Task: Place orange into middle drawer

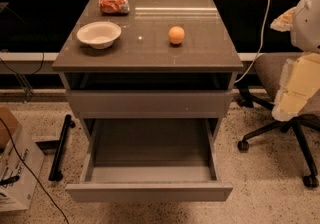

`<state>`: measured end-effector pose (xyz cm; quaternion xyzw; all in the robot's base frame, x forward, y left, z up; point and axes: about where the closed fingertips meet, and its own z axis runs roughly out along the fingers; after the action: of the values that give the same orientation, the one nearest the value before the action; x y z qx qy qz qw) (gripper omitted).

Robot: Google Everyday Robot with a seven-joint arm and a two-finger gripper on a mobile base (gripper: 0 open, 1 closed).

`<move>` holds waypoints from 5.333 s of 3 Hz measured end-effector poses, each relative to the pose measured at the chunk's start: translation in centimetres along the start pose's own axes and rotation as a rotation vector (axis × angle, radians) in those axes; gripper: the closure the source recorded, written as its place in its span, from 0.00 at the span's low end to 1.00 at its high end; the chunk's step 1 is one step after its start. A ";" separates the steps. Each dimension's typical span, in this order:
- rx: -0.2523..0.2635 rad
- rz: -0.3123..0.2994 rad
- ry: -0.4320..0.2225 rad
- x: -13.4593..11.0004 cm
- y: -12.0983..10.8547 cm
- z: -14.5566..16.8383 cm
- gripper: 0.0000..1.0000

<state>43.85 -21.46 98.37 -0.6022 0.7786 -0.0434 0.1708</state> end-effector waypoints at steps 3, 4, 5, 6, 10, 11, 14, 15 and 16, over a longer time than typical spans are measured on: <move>-0.011 0.031 -0.097 -3.1 -3.9 4.5 0.00; -0.011 0.031 -0.097 -3.1 -3.9 4.5 0.00; 0.007 0.035 -0.171 -5.8 -5.3 6.3 0.00; 0.012 0.056 -0.280 -10.2 -8.5 9.7 0.00; -0.017 0.104 -0.440 -17.9 -20.3 18.6 0.00; -0.008 0.155 -0.439 -17.8 -20.2 20.7 0.00; 0.174 0.428 -0.524 -17.1 -25.8 26.3 0.15; 0.173 0.464 -0.547 -17.2 -26.5 27.3 0.38; 0.174 0.475 -0.574 -17.7 -27.0 27.6 0.62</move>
Offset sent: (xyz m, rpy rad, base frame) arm 0.0529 0.0273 -0.0209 0.1022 -0.0253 -0.0395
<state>81.39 -8.09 83.65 -0.3758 0.8104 0.1020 0.4378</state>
